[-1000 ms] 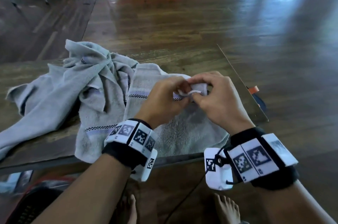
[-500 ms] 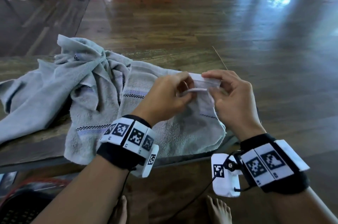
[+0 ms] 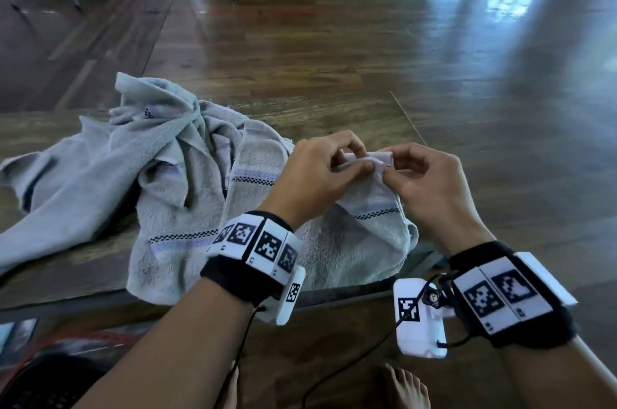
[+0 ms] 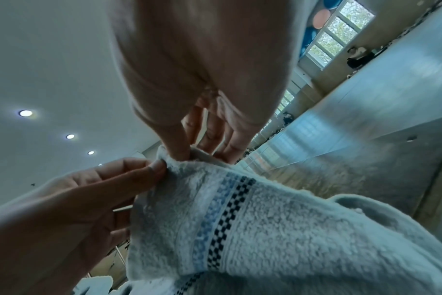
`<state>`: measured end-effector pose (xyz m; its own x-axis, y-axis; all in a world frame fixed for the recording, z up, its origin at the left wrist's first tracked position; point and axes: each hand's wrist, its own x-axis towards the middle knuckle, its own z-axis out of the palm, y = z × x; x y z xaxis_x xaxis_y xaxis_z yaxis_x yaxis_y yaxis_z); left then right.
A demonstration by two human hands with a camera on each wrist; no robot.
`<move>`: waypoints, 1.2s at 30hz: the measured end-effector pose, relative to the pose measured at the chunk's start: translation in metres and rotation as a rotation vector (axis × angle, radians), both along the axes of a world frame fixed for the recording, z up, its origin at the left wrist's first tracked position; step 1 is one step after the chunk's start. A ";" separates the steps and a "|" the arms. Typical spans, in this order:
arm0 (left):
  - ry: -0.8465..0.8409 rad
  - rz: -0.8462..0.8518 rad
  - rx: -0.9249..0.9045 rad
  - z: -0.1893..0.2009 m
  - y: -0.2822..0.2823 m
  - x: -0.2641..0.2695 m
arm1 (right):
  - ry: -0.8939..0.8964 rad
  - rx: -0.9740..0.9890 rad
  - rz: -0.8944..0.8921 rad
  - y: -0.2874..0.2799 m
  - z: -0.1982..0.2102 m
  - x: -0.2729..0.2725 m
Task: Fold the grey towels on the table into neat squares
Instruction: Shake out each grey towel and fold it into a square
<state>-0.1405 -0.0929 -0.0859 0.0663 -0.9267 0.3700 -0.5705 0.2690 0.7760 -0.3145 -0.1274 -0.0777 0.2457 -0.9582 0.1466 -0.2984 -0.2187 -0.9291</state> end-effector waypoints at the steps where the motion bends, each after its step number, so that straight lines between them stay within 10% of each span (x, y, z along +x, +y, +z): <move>1: 0.012 0.016 -0.005 0.000 0.000 0.001 | 0.010 -0.009 -0.007 0.000 0.000 0.001; 36: -0.004 0.029 0.002 -0.002 -0.004 -0.006 | -0.003 -0.042 -0.011 -0.006 -0.004 0.006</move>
